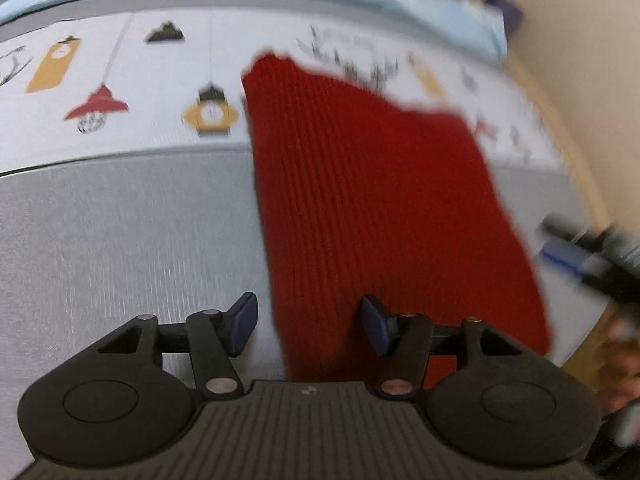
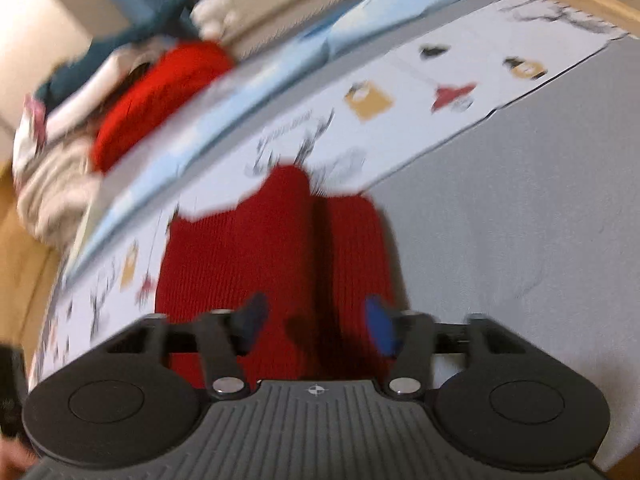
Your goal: Fold small clothes
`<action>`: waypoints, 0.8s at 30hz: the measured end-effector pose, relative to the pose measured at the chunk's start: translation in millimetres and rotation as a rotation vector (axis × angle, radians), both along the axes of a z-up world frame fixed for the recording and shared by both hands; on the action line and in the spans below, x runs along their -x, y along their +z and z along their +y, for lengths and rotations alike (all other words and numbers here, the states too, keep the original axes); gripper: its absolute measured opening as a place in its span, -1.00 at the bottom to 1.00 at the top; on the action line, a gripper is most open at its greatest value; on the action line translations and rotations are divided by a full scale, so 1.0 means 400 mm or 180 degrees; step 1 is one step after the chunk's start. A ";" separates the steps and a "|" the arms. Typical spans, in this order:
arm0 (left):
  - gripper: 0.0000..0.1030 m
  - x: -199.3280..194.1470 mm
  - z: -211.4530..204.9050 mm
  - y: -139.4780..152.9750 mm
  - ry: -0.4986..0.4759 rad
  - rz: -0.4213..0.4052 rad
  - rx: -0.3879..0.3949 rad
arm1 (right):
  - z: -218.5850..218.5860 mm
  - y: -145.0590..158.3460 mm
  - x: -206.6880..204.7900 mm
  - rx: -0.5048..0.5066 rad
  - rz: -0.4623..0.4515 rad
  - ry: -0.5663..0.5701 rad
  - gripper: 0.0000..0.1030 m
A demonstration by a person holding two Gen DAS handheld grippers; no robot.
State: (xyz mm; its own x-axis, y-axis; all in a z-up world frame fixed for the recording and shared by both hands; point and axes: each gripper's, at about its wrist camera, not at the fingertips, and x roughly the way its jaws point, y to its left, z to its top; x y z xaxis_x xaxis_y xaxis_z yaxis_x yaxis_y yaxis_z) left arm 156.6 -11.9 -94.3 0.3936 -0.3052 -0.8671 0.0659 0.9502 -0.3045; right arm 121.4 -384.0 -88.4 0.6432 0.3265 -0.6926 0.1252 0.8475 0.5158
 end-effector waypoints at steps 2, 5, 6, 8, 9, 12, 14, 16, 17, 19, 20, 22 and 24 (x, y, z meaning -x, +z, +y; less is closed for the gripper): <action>0.45 -0.019 0.031 0.016 0.0172 -0.0054 0.0248 | -0.007 -0.022 -0.035 -0.0054 0.0101 -0.0087 0.30; 0.60 -0.075 0.061 0.001 0.0373 0.0107 0.0482 | -0.019 -0.082 -0.079 -0.0166 0.0437 -0.0168 0.30; 0.60 -0.100 0.067 -0.014 0.0441 0.0194 0.0483 | -0.023 -0.101 -0.090 -0.0210 0.0526 -0.0226 0.30; 0.61 -0.140 0.076 -0.052 0.0558 0.0309 0.0524 | -0.029 -0.127 -0.109 -0.0276 0.0627 -0.0319 0.30; 0.63 -0.156 0.083 -0.080 0.0610 0.0373 0.0621 | -0.031 -0.136 -0.115 -0.0266 0.0685 -0.0344 0.30; 0.81 -0.182 0.109 -0.157 0.0828 0.0577 0.1054 | -0.025 -0.187 -0.126 -0.0210 0.0973 -0.0350 0.30; 0.85 -0.195 0.111 -0.185 0.0905 0.0617 0.1238 | -0.024 -0.194 -0.128 -0.0237 0.0976 -0.0375 0.31; 0.85 -0.208 0.104 -0.202 0.0897 0.0569 0.1326 | -0.023 -0.196 -0.131 -0.0231 0.0952 -0.0350 0.30; 0.85 -0.213 0.101 -0.205 0.0899 0.0558 0.1370 | -0.023 -0.198 -0.132 -0.0243 0.0947 -0.0348 0.18; 0.71 -0.212 0.093 -0.209 0.0877 0.0514 0.1475 | -0.024 -0.201 -0.130 -0.0371 0.0901 -0.0316 -0.23; 0.60 -0.209 0.089 -0.201 0.0849 0.0479 0.1480 | -0.021 -0.199 -0.130 -0.0409 0.0882 -0.0327 -0.37; 0.32 -0.207 0.083 -0.174 0.0761 0.0391 0.1372 | -0.010 -0.188 -0.139 -0.0342 0.0809 -0.0290 -0.60; 0.12 -0.205 0.093 -0.143 0.0690 0.0297 0.1330 | 0.010 -0.170 -0.145 -0.0219 0.0717 -0.0288 -0.64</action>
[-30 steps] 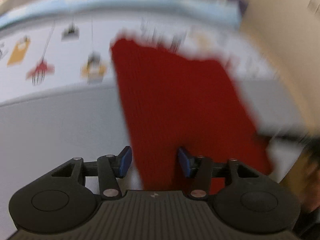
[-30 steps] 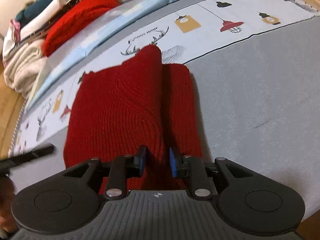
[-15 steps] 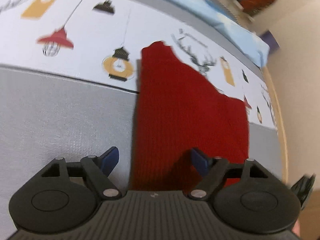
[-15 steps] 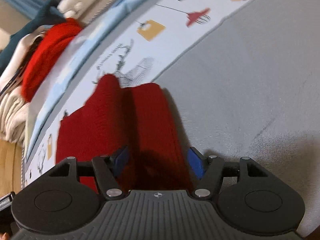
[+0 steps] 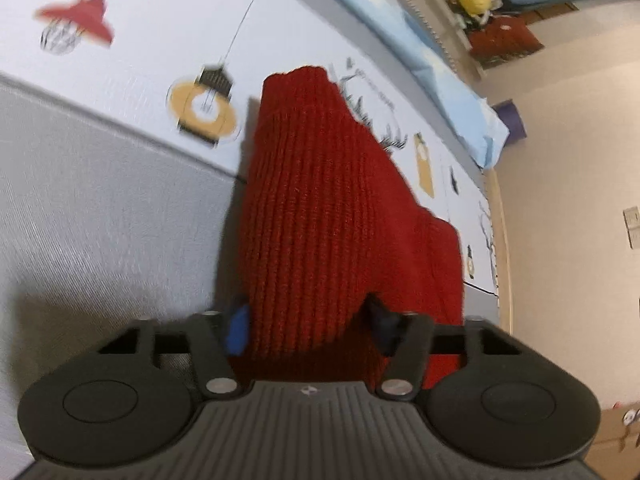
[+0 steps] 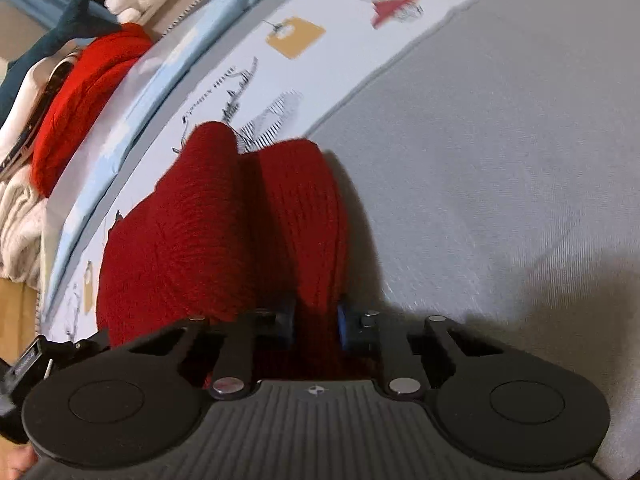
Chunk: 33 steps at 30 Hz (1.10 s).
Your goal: Fold small clothes
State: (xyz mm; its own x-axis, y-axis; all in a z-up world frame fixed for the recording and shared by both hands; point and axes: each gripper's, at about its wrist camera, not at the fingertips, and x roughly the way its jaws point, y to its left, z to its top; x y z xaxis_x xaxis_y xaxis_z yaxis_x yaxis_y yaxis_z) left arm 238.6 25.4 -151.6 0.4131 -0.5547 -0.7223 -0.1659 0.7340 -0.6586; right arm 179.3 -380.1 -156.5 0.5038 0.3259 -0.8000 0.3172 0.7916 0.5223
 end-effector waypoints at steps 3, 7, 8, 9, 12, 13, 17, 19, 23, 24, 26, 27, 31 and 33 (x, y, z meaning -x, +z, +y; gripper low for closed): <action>0.08 0.002 0.026 0.073 -0.0074 -0.0276 -0.0207 | 0.019 0.015 -0.011 -0.0015 -0.0157 -0.0058 -0.66; 0.06 0.004 0.109 0.144 -0.0033 -0.0542 -0.0487 | 0.093 0.043 -0.040 -0.0112 -0.0442 0.0099 -0.68; 0.06 0.002 0.137 0.157 -0.0001 -0.0592 -0.0557 | 0.119 0.044 -0.050 -0.0120 -0.0458 0.0147 -0.68; 0.06 0.001 0.169 0.168 0.0044 -0.0629 -0.0618 | 0.151 0.042 -0.060 -0.0163 -0.0454 0.0195 -0.68; 0.06 0.002 0.266 0.189 0.0202 -0.0649 -0.0742 | 0.249 0.035 -0.089 -0.0279 -0.0453 0.0344 -0.69; 0.08 0.002 0.296 0.191 0.0248 -0.0649 -0.0788 | 0.280 0.036 -0.096 -0.0300 -0.0472 0.0401 -0.69; 0.10 0.001 0.385 0.194 0.0467 -0.0533 -0.1030 | 0.378 0.037 -0.112 -0.0321 -0.0492 0.0554 -0.65; 0.11 0.016 0.426 0.214 0.0580 -0.0627 -0.0963 | 0.400 0.035 -0.115 -0.0236 -0.0437 0.0524 -0.57; 0.13 0.047 0.463 0.249 0.0624 -0.0694 -0.0910 | 0.405 0.103 -0.088 0.0232 -0.0789 0.0281 -0.38; 0.13 0.053 0.466 0.248 0.0602 -0.0653 -0.0943 | 0.404 0.120 -0.079 0.0203 -0.0926 0.0289 -0.32; 0.13 0.060 0.462 0.238 0.0526 -0.0555 -0.0996 | 0.422 0.144 -0.069 -0.0003 -0.1119 0.0493 -0.01; 0.13 0.064 0.458 0.233 0.0467 -0.0510 -0.1023 | 0.435 0.142 -0.071 -0.0130 -0.1110 0.0644 0.07; 0.16 0.088 0.444 0.200 0.0196 -0.0378 -0.1142 | 0.505 0.093 -0.079 -0.0350 -0.0708 0.1119 -0.27; 0.16 0.095 0.429 0.191 0.0102 -0.0398 -0.1187 | 0.519 0.082 -0.070 -0.0283 -0.0623 0.1260 -0.54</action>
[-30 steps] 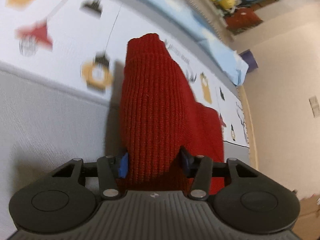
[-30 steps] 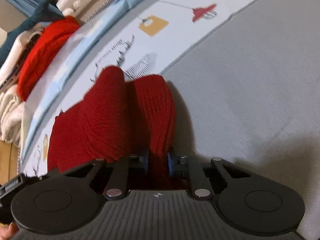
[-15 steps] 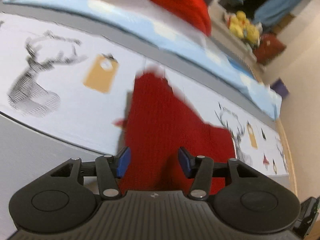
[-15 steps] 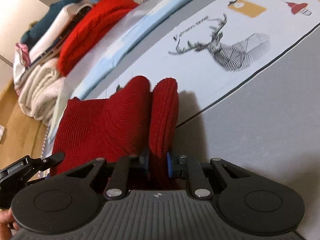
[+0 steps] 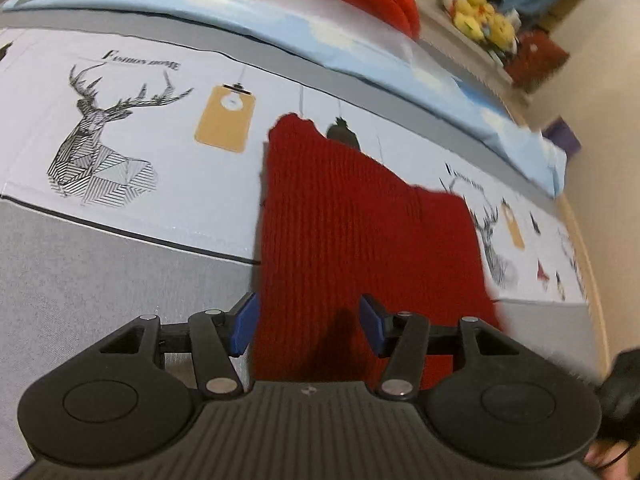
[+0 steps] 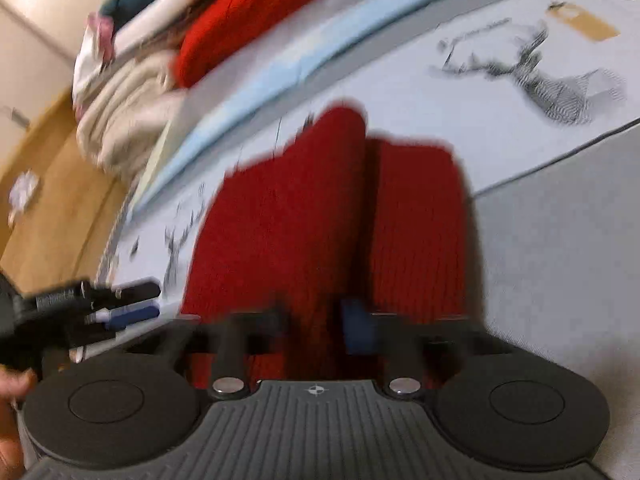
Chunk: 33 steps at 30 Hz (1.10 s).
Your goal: Fold small clothes
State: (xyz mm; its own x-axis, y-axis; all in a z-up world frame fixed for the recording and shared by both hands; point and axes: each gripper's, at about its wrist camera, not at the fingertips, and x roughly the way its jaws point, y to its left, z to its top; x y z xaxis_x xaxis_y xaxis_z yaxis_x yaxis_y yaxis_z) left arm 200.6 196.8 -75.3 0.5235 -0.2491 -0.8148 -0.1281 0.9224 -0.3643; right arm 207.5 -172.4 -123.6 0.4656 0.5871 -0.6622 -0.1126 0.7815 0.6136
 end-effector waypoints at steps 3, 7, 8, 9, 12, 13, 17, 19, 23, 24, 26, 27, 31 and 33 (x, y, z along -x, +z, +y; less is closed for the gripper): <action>0.24 0.007 -0.028 0.000 -0.0155 -0.0037 0.0010 | -0.050 0.065 0.022 -0.0115 -0.0414 -0.0291 -0.60; 0.31 -0.002 -0.087 -0.036 -0.0447 0.0166 -0.0136 | -0.063 0.036 0.015 0.0431 -0.0119 -0.0286 -0.61; 0.36 0.000 -0.096 -0.046 -0.0464 0.0187 -0.0194 | -0.067 0.007 0.007 0.0430 0.0095 -0.0247 -0.61; 0.38 0.001 -0.096 -0.048 -0.0428 0.0192 -0.0236 | -0.073 -0.009 0.000 0.0357 0.0203 -0.0249 -0.60; 0.36 0.000 -0.074 -0.030 -0.0323 0.0217 -0.0079 | -0.072 0.019 0.010 0.0362 0.0088 -0.0254 -0.41; 0.36 0.006 -0.069 -0.019 -0.0340 0.0165 -0.0006 | -0.073 0.031 0.015 0.0301 0.0051 -0.0274 -0.40; 0.36 0.013 -0.104 -0.034 -0.0656 0.0255 -0.0266 | -0.108 0.061 0.040 0.0294 -0.0053 -0.0162 -0.39; 0.40 0.019 -0.137 -0.077 -0.0814 0.0453 -0.0632 | -0.103 0.041 0.028 0.0484 0.0089 0.0003 -0.29; 0.40 0.054 -0.171 -0.022 -0.0803 0.0111 -0.0889 | -0.103 0.022 0.027 0.0660 0.0204 0.0055 -0.13; 0.41 0.069 -0.173 0.002 -0.0747 0.0025 -0.0924 | -0.102 0.041 0.039 0.0679 0.0112 0.0031 -0.13; 0.54 0.098 -0.178 0.046 -0.0643 -0.0091 -0.1044 | -0.093 0.092 0.071 0.0844 -0.0155 0.0075 -0.14; 0.60 0.116 -0.182 0.072 -0.0582 -0.0158 -0.1123 | -0.087 0.120 0.091 0.0969 -0.0311 0.0102 -0.14; 0.65 0.240 -0.204 0.172 -0.0368 -0.0553 -0.1260 | -0.093 0.223 0.190 0.1110 -0.0715 -0.0036 0.09; 0.67 0.309 -0.216 0.203 -0.0225 -0.0634 -0.1219 | -0.101 0.258 0.252 0.1103 -0.0851 -0.0145 0.27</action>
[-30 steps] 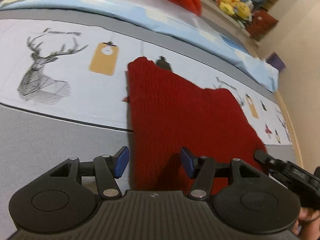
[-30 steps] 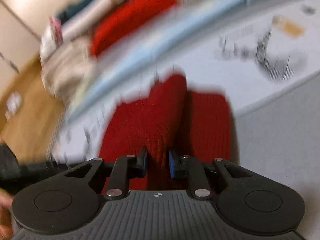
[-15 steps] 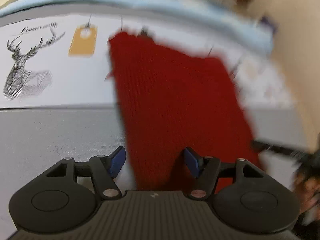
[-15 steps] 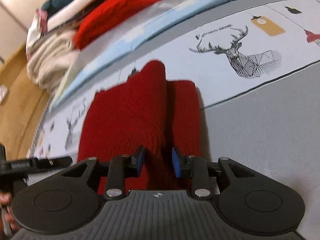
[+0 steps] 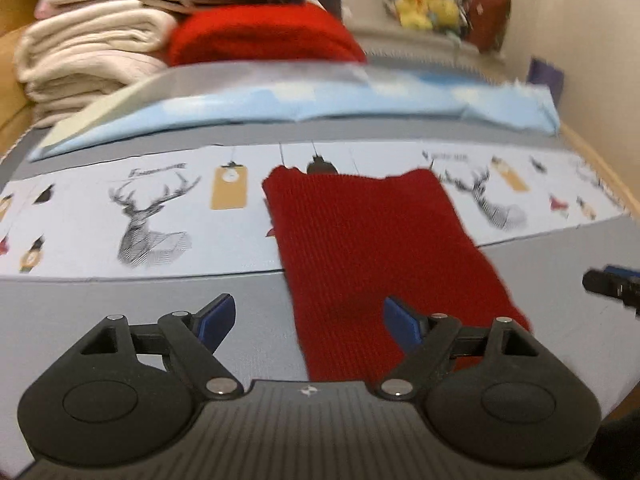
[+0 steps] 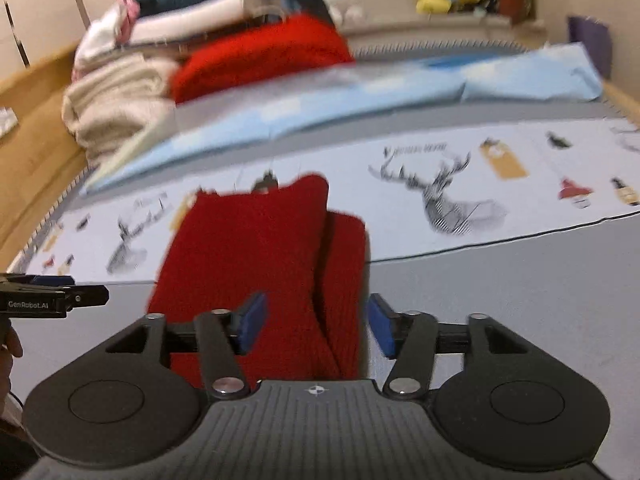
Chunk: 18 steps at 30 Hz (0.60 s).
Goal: Fold small clothes
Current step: 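Lower the folded hem onto the sweater and open both tools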
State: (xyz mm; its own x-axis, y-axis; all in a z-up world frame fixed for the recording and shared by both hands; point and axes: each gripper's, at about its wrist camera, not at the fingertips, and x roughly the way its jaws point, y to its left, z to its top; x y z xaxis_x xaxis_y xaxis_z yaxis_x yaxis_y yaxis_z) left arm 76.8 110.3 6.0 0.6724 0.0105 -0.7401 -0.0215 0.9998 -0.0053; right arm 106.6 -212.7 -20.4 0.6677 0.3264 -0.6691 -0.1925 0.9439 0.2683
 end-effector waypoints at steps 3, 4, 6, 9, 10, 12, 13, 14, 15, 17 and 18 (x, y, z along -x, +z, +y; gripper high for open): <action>0.80 0.111 -0.018 0.022 0.0196 -0.0110 0.0095 | 0.002 0.038 0.107 0.0075 -0.0261 -0.0058 0.50; 0.82 0.138 -0.031 0.027 0.0251 -0.0132 0.0095 | 0.004 0.044 0.137 0.0086 -0.0315 -0.0063 0.54; 0.82 0.207 -0.054 0.032 0.0299 -0.0170 0.0053 | 0.008 0.048 0.200 0.0093 -0.0407 -0.0065 0.56; 0.82 0.287 -0.082 0.029 0.0360 -0.0231 -0.0065 | 0.015 0.046 0.272 0.0023 -0.0386 -0.0107 0.56; 0.82 0.308 -0.089 0.027 0.0346 -0.0255 -0.0053 | 0.019 0.046 0.289 -0.0002 -0.0382 -0.0101 0.58; 0.82 0.346 -0.094 0.016 0.0378 -0.0309 0.0005 | 0.031 0.046 0.320 0.0081 -0.0424 -0.0050 0.62; 0.81 0.362 -0.097 0.010 0.0416 -0.0336 0.0019 | 0.036 0.048 0.332 0.0139 -0.0452 -0.0043 0.63; 0.81 0.376 -0.100 -0.001 0.0424 -0.0359 0.0030 | 0.039 0.050 0.343 0.0158 -0.0473 -0.0051 0.65; 0.82 0.387 -0.105 -0.016 0.0391 -0.0367 0.0035 | 0.040 0.052 0.351 0.0146 -0.0477 -0.0059 0.66; 0.82 0.391 -0.120 -0.037 0.0341 -0.0262 -0.0016 | 0.046 0.046 0.357 0.0148 -0.0446 -0.0051 0.68; 0.81 0.388 -0.125 -0.040 0.0351 -0.0245 -0.0001 | 0.052 0.042 0.357 0.0176 -0.0427 -0.0038 0.68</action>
